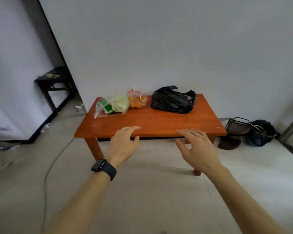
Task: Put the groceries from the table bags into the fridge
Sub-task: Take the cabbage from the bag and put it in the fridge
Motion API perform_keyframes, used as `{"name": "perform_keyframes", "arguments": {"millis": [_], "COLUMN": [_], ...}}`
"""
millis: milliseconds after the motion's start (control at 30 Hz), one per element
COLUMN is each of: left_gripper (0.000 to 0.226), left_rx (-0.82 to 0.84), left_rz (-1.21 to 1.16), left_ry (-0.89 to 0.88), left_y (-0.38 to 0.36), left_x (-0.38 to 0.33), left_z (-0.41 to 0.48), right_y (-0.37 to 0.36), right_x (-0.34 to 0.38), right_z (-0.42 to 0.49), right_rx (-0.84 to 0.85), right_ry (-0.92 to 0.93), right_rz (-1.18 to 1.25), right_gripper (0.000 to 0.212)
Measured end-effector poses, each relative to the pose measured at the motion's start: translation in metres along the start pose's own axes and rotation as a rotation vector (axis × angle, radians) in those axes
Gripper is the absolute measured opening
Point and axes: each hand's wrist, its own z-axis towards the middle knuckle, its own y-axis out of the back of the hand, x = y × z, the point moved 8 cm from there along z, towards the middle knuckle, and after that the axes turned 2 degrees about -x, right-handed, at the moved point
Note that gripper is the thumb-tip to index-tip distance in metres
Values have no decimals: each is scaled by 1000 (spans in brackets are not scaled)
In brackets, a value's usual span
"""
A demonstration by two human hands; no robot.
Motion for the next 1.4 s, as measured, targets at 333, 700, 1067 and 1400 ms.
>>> {"name": "perform_keyframes", "arguments": {"millis": [333, 700, 1067, 1400], "left_gripper": [37, 39, 43, 88], "left_rx": [22, 114, 391, 414], "left_rz": [49, -51, 204, 569], "left_ry": [204, 320, 95, -376], "left_y": [3, -24, -106, -145], "left_x": [162, 265, 388, 444], "left_z": [123, 269, 448, 566], "right_y": [-161, -298, -467, -539], "right_x": [48, 102, 123, 106], "right_z": [157, 311, 462, 562], "right_rx": [232, 462, 539, 456], "right_ry": [50, 15, -294, -390], "right_rz": [163, 360, 590, 202], "right_gripper": [47, 51, 47, 72]}}
